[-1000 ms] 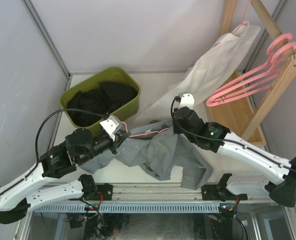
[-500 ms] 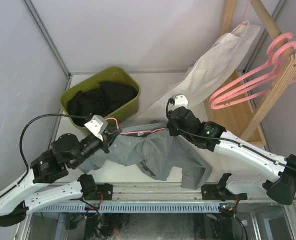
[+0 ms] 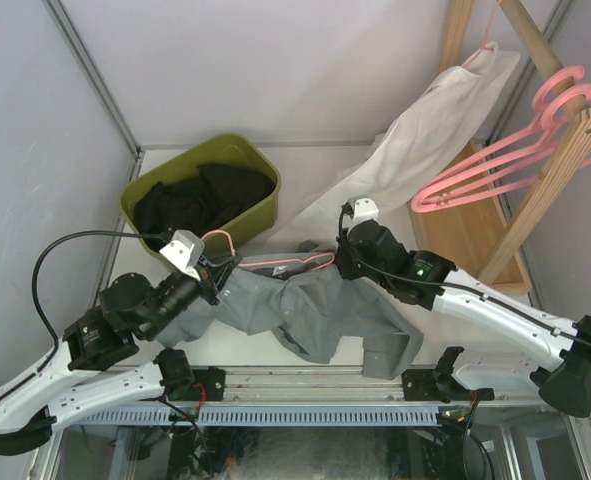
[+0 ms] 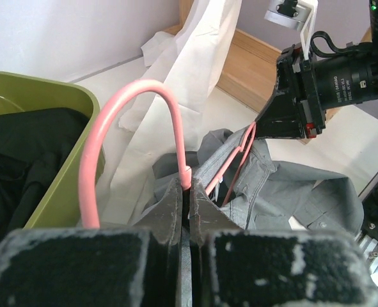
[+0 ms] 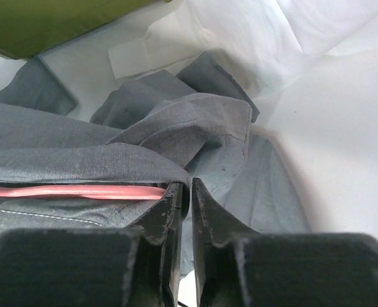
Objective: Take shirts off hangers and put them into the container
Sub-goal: Remove the shirt from the hanger.
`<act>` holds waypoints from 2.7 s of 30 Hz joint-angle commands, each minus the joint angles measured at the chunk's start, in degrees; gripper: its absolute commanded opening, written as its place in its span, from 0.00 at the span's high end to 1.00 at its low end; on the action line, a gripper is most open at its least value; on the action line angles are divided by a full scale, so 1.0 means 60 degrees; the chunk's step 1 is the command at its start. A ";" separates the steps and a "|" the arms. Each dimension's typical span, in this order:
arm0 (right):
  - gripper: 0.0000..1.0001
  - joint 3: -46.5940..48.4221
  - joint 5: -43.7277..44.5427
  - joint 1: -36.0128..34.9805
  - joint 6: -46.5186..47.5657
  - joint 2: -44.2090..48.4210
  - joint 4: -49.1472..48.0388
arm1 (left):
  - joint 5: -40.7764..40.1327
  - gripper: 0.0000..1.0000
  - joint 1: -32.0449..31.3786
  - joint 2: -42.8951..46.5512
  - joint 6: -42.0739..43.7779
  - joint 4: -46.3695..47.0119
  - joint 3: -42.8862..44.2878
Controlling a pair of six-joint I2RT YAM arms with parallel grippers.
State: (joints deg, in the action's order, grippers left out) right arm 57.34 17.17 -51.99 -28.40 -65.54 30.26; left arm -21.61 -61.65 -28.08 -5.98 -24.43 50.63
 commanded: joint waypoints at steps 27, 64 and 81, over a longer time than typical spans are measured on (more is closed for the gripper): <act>0.57 -0.2354 -0.2271 0.0228 0.3628 0.4532 -0.2545 | -0.0959 1.00 0.0037 0.0586 0.0023 0.1230 0.0073; 0.44 -0.0323 -0.6837 -0.1120 0.5749 0.0946 -0.2933 | 0.2747 1.00 0.0036 -0.1269 0.0337 0.0280 0.0919; 1.00 -0.0703 -0.4027 -0.1086 0.3779 0.2574 -0.1386 | 0.1488 0.23 0.0040 -0.0671 0.0181 0.0357 0.0666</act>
State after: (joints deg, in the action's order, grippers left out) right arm 53.49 -13.89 -58.57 -1.87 -54.30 20.99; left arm -11.09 -61.58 -34.00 -4.49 -24.95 52.34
